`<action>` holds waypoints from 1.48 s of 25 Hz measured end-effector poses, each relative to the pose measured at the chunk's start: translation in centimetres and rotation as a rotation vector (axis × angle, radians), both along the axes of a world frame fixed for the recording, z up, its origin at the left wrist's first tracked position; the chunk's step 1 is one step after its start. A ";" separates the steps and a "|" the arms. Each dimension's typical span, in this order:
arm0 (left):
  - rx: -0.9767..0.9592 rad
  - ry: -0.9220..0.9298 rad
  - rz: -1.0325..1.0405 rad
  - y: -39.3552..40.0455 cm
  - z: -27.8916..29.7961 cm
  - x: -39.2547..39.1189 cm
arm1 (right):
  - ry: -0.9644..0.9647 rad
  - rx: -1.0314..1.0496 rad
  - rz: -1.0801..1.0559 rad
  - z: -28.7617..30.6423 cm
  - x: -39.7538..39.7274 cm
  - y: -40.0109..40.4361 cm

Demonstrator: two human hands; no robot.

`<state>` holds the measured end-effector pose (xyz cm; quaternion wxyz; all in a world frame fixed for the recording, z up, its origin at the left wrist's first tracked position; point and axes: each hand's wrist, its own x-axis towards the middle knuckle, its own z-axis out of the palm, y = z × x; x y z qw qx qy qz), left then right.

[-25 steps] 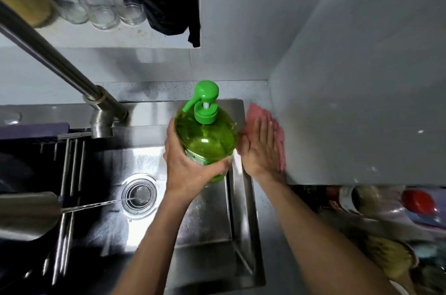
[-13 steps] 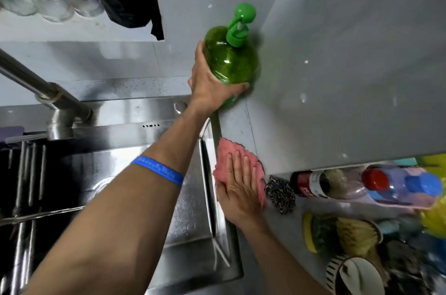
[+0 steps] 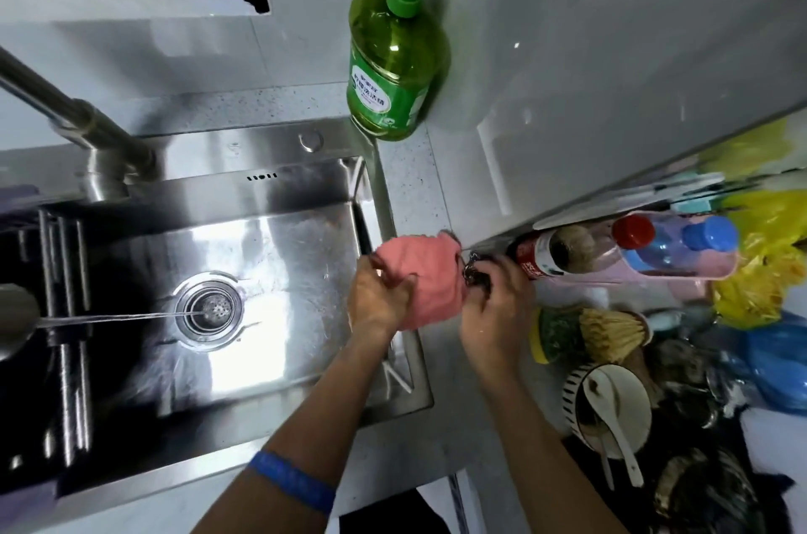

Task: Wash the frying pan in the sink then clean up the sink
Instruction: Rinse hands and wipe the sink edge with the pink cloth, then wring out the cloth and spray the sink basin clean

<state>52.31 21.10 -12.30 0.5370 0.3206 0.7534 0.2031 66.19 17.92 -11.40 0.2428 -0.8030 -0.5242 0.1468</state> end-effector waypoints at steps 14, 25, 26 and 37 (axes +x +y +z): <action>0.133 -0.273 0.597 -9.8 -0.8 -14.9 | -0.088 -0.280 0.248 -3.2 -5.6 9.4; 0.219 -0.208 0.787 -12.7 1.1 -23.5 | 0.830 -0.268 1.137 15.7 -26.8 1.6; 0.222 -0.201 0.765 -12.7 1.2 -23.8 | 0.826 -0.233 1.163 16.4 -28.8 1.0; 0.190 -0.447 0.522 -9.2 3.9 -25.0 | 1.173 -0.284 0.511 10.8 -24.0 2.5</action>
